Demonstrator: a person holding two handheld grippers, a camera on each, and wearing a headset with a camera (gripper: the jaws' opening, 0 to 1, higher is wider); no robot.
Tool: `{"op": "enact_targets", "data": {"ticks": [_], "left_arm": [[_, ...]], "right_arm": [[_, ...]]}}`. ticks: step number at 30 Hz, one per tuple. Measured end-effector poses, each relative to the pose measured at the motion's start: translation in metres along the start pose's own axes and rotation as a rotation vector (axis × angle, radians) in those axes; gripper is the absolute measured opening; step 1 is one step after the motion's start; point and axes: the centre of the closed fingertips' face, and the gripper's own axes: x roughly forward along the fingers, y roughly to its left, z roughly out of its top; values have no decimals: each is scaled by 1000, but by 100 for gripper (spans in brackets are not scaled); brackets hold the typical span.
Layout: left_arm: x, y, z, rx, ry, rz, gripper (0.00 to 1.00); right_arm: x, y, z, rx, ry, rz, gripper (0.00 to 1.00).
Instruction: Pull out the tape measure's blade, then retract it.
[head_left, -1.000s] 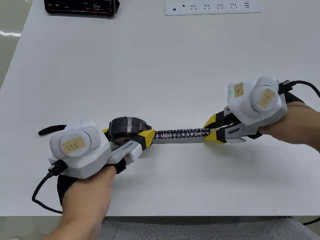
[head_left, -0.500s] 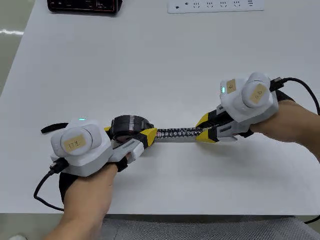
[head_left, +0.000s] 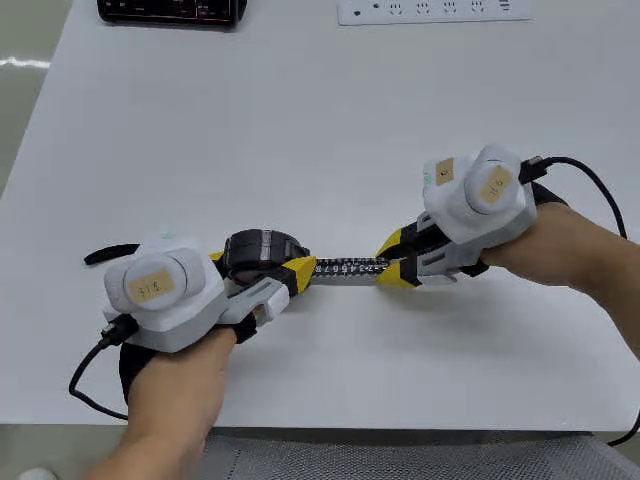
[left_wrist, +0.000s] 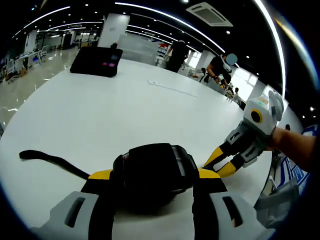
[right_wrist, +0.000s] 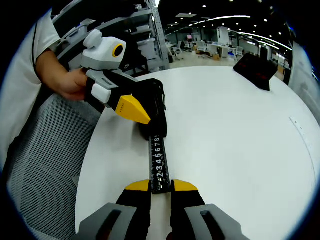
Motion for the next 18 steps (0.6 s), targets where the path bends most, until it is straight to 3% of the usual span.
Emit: {"op": "enact_targets", "data": {"ticks": [18], "left_arm": [[2,3,0,-11,-4,-8,58]], "right_arm": [[17,0,18,0,-34,14,11]]}}
